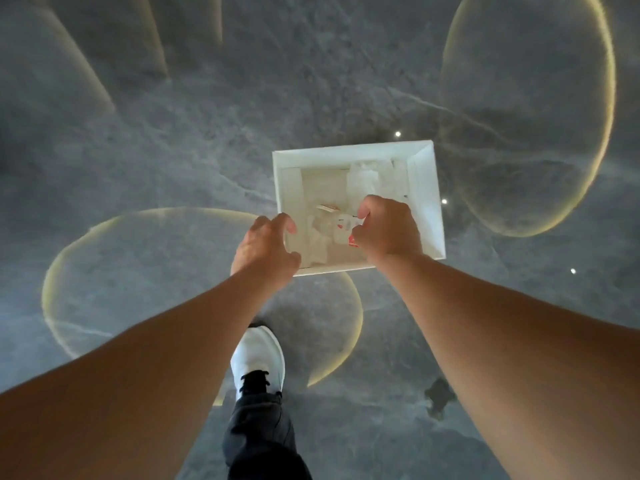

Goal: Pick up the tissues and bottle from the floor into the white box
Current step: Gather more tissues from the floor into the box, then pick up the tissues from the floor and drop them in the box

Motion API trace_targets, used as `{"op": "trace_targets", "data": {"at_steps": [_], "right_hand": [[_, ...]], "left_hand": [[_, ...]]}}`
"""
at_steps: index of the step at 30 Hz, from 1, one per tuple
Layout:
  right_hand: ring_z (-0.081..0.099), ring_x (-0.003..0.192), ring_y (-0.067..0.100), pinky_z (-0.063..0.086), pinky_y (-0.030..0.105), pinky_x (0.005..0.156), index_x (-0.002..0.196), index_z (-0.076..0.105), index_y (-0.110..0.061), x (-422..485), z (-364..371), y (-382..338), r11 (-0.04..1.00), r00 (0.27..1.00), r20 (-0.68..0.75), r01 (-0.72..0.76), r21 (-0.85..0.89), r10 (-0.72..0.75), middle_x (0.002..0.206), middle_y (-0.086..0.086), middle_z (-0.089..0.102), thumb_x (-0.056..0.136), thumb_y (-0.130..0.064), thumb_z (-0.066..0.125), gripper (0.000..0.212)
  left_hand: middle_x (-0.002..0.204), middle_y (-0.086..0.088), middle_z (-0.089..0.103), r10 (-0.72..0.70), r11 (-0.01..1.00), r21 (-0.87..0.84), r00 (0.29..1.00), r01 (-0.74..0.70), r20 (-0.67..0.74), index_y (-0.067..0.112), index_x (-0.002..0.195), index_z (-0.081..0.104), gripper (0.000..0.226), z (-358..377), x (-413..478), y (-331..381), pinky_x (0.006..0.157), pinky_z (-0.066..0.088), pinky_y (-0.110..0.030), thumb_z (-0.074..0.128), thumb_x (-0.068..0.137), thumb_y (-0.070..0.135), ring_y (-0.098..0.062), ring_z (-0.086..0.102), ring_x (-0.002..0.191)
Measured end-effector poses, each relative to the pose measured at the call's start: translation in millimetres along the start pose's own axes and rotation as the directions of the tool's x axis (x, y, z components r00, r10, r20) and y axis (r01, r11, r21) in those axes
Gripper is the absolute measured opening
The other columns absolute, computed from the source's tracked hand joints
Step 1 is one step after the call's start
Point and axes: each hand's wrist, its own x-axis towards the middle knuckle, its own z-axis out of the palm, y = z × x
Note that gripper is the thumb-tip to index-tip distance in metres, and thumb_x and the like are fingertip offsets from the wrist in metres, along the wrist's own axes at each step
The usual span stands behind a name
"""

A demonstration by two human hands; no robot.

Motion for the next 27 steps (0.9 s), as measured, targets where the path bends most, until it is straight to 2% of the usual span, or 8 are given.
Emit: {"op": "trace_targets", "data": {"at_steps": [3, 7, 11, 15, 17, 21, 24, 27], "right_hand": [[0.062, 0.095, 0.034, 0.051, 0.036, 0.075, 0.100, 0.062, -0.015, -24.8, 14.1, -53.7, 0.978, 0.981, 0.049, 0.193, -0.078, -0.189, 0.099, 0.009, 0.066, 0.078, -0.012, 0.057, 0.023], [0.059, 0.104, 0.032, 0.046, 0.035, 0.077, 0.104, 0.058, -0.018, -84.3, 32.6, -122.9, 0.873, 0.881, 0.169, 0.466, -0.142, -0.443, 0.108, 0.009, 0.062, 0.080, -0.021, 0.061, 0.024], [0.058, 0.101, 0.032, 0.040, 0.034, 0.071, 0.104, 0.056, -0.016, -168.4, 41.7, -156.4, 0.737, 0.769, 0.245, 0.638, -0.225, -0.591, 0.108, 0.009, 0.060, 0.083, -0.019, 0.059, 0.022], [0.058, 0.099, 0.033, 0.044, 0.034, 0.073, 0.098, 0.057, -0.017, -284.3, 60.5, -162.6, 0.577, 0.655, 0.330, 0.755, -0.310, -0.680, 0.105, 0.008, 0.059, 0.082, -0.015, 0.053, 0.017], [0.059, 0.101, 0.033, 0.046, 0.035, 0.076, 0.096, 0.057, -0.017, -358.5, 81.6, -165.9, 0.493, 0.586, 0.409, 0.810, -0.318, -0.700, 0.105, 0.009, 0.059, 0.082, -0.014, 0.052, 0.014], [0.059, 0.102, 0.032, 0.045, 0.035, 0.077, 0.097, 0.055, -0.019, -515.5, 127.6, -176.7, 0.350, 0.428, 0.609, 0.902, -0.252, -0.667, 0.108, 0.007, 0.058, 0.083, -0.018, 0.052, 0.014], [0.059, 0.101, 0.033, 0.045, 0.035, 0.075, 0.098, 0.054, -0.019, -617.2, 171.2, -192.9, 0.165, 0.250, 0.699, 0.968, -0.187, -0.670, 0.107, 0.008, 0.058, 0.085, -0.019, 0.051, 0.013], [0.060, 0.099, 0.034, 0.046, 0.036, 0.075, 0.098, 0.053, -0.020, -694.1, 218.5, -212.0, 0.001, 0.092, 0.767, 0.993, -0.119, -0.634, 0.108, 0.009, 0.057, 0.084, -0.020, 0.052, 0.015]], "left_hand": [[0.106, -0.001, 0.054, -0.038, 0.999, 0.000, 0.997, 0.038, -0.073, 0.030, 0.105, 0.057, 0.032, -24.0, -21.9, -19.0, 0.079, 0.050, -0.035, 0.063, 0.076, 0.020, -0.025, 0.058, 0.095], [0.103, -0.002, 0.055, -0.181, 0.983, -0.058, 0.964, 0.173, -0.194, 0.029, 0.094, 0.058, 0.019, -63.0, -65.6, -57.8, 0.081, 0.049, -0.035, 0.061, 0.076, 0.023, -0.027, 0.058, 0.099], [0.102, -0.005, 0.056, -0.319, 0.947, -0.135, 0.905, 0.292, -0.283, 0.025, 0.095, 0.057, 0.020, -84.7, -145.6, -105.1, 0.069, 0.044, -0.033, 0.061, 0.076, 0.019, -0.029, 0.059, 0.093], [0.103, -0.009, 0.056, -0.405, 0.913, -0.204, 0.853, 0.354, -0.329, 0.022, 0.101, 0.057, 0.024, -80.0, -280.3, -160.9, 0.073, 0.048, -0.037, 0.057, 0.077, 0.020, -0.034, 0.059, 0.097], [0.103, -0.010, 0.057, -0.545, 0.832, -0.333, 0.766, 0.444, -0.340, 0.021, 0.100, 0.058, 0.024, -68.5, -369.2, -197.9, 0.075, 0.049, -0.038, 0.058, 0.076, 0.022, -0.035, 0.059, 0.098], [0.109, -0.012, 0.057, -0.804, 0.579, -0.530, 0.543, 0.620, -0.243, 0.019, 0.101, 0.059, 0.027, -40.3, -538.6, -272.7, 0.080, 0.049, -0.038, 0.060, 0.074, 0.022, -0.036, 0.059, 0.103], [0.107, -0.011, 0.056, -0.914, 0.391, -0.613, 0.367, 0.687, -0.173, 0.020, 0.099, 0.058, 0.027, -12.7, -646.7, -329.9, 0.079, 0.049, -0.039, 0.059, 0.073, 0.023, -0.035, 0.059, 0.101], [0.107, -0.010, 0.058, -0.969, 0.236, -0.661, 0.227, 0.713, -0.101, 0.021, 0.100, 0.058, 0.027, 11.3, -728.5, -375.2, 0.079, 0.050, -0.039, 0.058, 0.072, 0.022, -0.035, 0.060, 0.101]]}}
